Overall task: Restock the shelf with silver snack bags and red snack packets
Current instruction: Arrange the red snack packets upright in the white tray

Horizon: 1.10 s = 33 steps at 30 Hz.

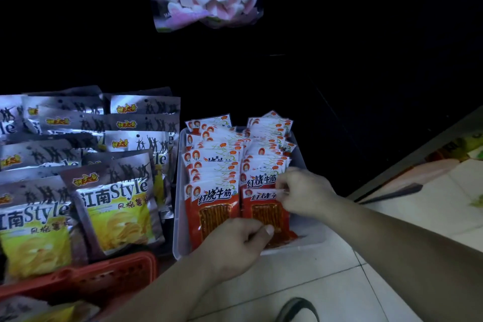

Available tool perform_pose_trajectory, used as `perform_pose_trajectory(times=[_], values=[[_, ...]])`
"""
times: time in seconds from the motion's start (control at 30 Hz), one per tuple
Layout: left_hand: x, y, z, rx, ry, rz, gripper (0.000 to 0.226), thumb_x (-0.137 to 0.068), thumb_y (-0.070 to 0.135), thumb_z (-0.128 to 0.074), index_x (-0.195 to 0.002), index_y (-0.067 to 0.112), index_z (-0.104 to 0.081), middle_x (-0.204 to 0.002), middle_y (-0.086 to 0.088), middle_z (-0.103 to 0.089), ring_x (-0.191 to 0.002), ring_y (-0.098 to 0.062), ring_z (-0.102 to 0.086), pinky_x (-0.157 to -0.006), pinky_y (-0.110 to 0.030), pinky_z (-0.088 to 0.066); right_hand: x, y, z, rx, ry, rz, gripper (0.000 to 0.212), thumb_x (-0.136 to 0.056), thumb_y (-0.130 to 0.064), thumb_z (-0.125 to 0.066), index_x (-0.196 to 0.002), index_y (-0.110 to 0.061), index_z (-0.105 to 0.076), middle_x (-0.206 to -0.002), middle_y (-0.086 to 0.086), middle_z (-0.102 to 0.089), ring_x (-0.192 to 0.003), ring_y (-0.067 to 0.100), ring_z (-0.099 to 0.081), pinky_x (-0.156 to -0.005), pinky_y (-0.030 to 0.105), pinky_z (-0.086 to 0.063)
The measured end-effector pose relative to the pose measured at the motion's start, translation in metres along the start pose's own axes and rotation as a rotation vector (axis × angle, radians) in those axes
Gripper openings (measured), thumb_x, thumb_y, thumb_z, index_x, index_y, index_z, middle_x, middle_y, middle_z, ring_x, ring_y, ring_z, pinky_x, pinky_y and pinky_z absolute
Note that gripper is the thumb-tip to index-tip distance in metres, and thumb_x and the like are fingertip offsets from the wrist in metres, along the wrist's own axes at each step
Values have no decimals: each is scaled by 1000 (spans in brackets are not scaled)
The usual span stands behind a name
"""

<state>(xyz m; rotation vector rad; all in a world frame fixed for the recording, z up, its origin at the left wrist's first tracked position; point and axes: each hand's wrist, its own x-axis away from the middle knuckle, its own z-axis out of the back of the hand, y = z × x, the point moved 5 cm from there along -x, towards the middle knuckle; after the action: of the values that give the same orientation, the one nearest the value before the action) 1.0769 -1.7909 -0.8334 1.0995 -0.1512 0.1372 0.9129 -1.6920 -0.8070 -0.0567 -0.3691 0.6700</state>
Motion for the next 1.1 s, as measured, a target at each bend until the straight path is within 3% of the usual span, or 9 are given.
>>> perform_pose_trajectory(times=[0.17,0.3,0.4,0.5,0.57,0.77,0.87,0.93,1.1], values=[[-1,-3,5,58,63,30,42,-101,44,-56,-65,23,-52,-52,9,-41,-52,-5,-39,-54,-30,-32,26,-10,13,-744,-208,13,14,-65,-21,-69,-74,-20,-58,-76,2,-58,-72,15,-53,-66,33,-40],[6,-9,20,79,487,132,31,-79,31,-82,-72,24,-53,-66,13,-55,-59,-2,-49,-57,-22,-38,50,-2,10,-847,-262,-34,14,-74,-24,-73,-74,-27,-60,-84,9,-64,-80,20,-58,-73,36,-42],[5,-9,25,180,543,158,39,-72,18,-83,-84,29,-48,-90,9,-60,-78,-8,-59,-69,-24,-49,61,6,6,-981,-206,-48,16,-94,-12,-73,-85,-19,-62,-100,12,-75,-91,20,-68,-80,37,-54],[1,-7,24,383,454,184,37,-82,-4,-76,-85,18,-46,-69,7,-60,-62,-10,-55,-56,-22,-47,63,8,4,-1223,-47,-121,8,-96,-13,-69,-99,-9,-63,-95,13,-78,-85,28,-74,-76,43,-62],[1,-1,27,450,480,189,35,-84,-14,-70,-81,10,-46,-58,8,-50,-52,-2,-45,-50,-14,-38,60,12,0,-1326,27,-221,21,-95,-18,-72,-108,-6,-61,-102,21,-76,-90,42,-74,-84,56,-61],[1,4,33,579,523,230,31,-87,-12,-69,-94,13,-51,-72,-2,-56,-54,-1,-52,-54,-16,-46,63,11,-5,-1346,118,-253,40,-89,9,-70,-121,-10,-58,-88,20,-73,-83,33,-74,-75,50,-64],[2,10,27,703,496,224,58,-88,-13,-68,-124,30,-53,-91,-5,-76,-78,-14,-74,-73,-38,-64,64,10,-2,-1285,213,-212,56,-85,12,-73,-127,-21,-56,-90,27,-69,-88,35,-73,-66,40,-63],[1,9,25,690,526,222,72,-90,-11,-67,-135,41,-47,-97,-6,-77,-85,-19,-75,-79,-48,-62,64,10,1,-1197,277,-154,64,-85,10,-74,-130,-31,-55,-85,22,-68,-87,31,-72,-76,36,-62],[-5,19,22,685,475,170,66,-95,-14,-57,-143,31,-51,-111,-4,-73,-87,-3,-72,-70,-21,-58,62,4,4,-984,392,20,67,-89,9,-68,-122,-48,-59,-79,-6,-56,-69,17,-62,-74,27,-55]])
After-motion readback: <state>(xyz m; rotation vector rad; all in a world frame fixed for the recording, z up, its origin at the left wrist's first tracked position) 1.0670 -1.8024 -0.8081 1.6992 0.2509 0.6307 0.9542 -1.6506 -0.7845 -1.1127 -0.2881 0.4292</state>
